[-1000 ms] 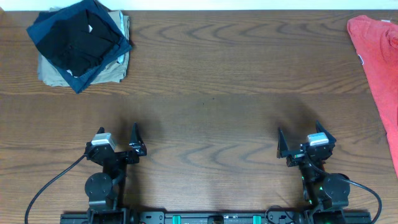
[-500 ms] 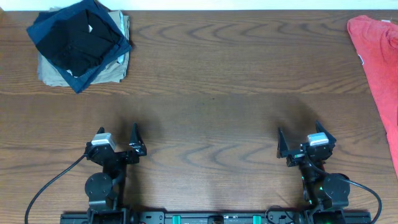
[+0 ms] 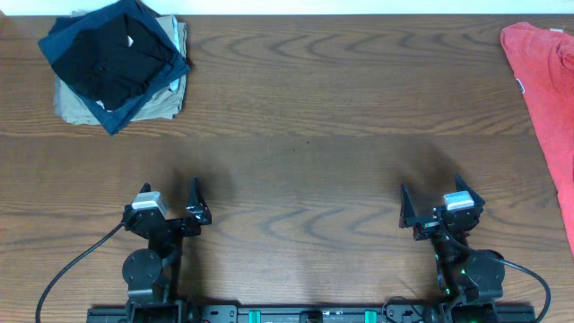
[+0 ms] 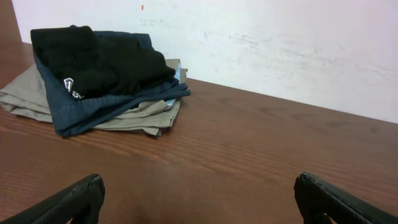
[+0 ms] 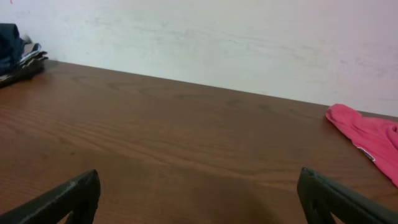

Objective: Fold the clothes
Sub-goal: 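Raise the right gripper and swing it toward the red shirt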

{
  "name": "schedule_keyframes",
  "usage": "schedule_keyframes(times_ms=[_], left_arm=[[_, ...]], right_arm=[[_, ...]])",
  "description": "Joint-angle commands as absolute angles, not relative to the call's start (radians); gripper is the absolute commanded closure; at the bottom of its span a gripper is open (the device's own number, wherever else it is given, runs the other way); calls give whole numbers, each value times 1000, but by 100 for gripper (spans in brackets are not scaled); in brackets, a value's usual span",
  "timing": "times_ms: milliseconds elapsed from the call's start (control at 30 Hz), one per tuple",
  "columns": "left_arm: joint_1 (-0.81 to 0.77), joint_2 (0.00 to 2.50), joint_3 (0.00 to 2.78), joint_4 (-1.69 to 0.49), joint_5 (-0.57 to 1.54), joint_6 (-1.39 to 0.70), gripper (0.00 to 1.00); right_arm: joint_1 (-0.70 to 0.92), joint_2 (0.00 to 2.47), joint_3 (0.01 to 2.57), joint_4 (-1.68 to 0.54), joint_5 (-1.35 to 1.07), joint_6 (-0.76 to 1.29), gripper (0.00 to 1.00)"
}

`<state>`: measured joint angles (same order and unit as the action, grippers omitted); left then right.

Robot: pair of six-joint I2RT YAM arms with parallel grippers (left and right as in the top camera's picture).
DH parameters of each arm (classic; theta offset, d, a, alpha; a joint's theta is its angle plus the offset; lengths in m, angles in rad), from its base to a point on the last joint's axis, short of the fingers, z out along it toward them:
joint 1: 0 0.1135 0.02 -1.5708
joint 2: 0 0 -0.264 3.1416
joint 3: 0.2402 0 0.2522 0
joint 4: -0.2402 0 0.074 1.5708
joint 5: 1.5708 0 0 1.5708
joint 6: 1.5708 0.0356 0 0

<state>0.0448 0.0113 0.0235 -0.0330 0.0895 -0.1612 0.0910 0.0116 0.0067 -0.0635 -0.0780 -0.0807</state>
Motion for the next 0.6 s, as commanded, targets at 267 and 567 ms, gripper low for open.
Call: schedule_keyframes(times_ms=[267, 567], left_arm=[[49, 4, 4, -63, 93, -170, 2], [49, 4, 4, -63, 93, -170, 2]], right_arm=[[76, 7, 6, 1, -433, 209, 1], [76, 7, 6, -26, -728, 608, 1]])
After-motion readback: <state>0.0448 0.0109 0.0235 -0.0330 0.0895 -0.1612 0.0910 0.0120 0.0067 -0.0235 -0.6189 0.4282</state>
